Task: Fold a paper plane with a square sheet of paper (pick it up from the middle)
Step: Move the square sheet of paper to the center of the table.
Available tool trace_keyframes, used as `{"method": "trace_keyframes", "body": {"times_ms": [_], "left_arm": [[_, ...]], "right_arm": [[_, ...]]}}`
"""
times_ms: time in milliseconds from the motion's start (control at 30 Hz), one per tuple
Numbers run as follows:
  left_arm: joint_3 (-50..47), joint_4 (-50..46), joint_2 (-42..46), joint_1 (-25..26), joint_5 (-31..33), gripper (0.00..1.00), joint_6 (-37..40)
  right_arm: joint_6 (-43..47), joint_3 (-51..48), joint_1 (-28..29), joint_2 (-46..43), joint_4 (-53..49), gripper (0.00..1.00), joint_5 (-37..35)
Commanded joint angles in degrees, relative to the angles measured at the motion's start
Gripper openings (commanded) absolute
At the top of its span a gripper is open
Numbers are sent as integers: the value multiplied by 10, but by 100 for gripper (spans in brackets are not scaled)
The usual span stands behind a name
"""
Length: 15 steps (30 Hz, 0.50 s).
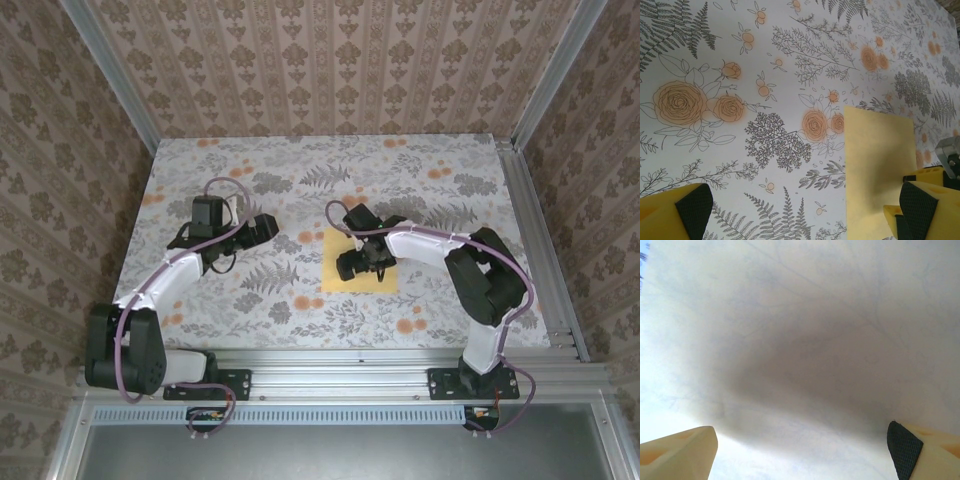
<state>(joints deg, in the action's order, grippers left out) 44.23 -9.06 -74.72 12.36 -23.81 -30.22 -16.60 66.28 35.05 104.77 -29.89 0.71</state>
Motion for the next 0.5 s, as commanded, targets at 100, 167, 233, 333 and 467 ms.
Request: {"method": "trace_keyframes", "body": {"times_ms": [100,167,233,333,467], "left_arm": [[8,-20,16,11,11,100,4],[7,-19,15,11,11,100,4],[8,-18,12,11,10,100,3],[12,-15,7,12,5,100,3],[19,-21,-1,13,-2,100,13]], "right_arm": [[-103,65,0,-38,-95,92,-78],[-178,65,1,-41,-99,94,-73],[-241,51,6,-48,-76,94,-66],[-299,39,9,-50,-47,94,-86],[-298,87,10,-5,-88,96,-134]]}}
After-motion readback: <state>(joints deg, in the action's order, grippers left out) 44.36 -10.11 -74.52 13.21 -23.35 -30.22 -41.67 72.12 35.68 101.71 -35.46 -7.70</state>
